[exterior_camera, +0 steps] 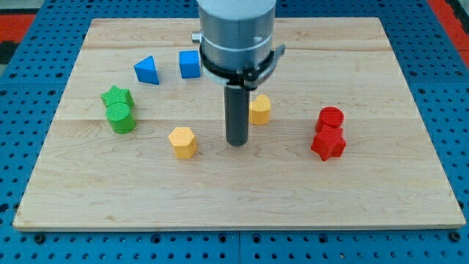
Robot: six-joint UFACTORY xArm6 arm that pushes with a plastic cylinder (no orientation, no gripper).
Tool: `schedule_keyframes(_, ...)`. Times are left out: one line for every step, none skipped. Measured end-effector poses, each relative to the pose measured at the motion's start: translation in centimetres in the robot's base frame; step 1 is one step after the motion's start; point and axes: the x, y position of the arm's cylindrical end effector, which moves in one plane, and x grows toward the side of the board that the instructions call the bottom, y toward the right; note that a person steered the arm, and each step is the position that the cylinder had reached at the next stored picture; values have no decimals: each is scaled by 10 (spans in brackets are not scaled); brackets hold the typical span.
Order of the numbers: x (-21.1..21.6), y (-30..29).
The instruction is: Place the yellow heart parallel to blue cube
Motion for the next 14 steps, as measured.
schedule_keyframes(-41, 4)
schedule_keyframes(-9, 9)
schedule_keyframes(38, 11)
schedule_keyframes(27, 38)
schedule_keyframes(-5, 41)
schedule_keyframes(-40, 41)
schedule_keyframes(-70, 43)
schedule_keyframes(-96, 45)
schedule_keyframes(-113, 45)
schedule_keyframes(-114, 45)
schedule_keyframes(-116, 49)
schedule_keyframes(-124, 63)
schedule_keyframes(-127, 64)
schedule_keyframes(-128, 25)
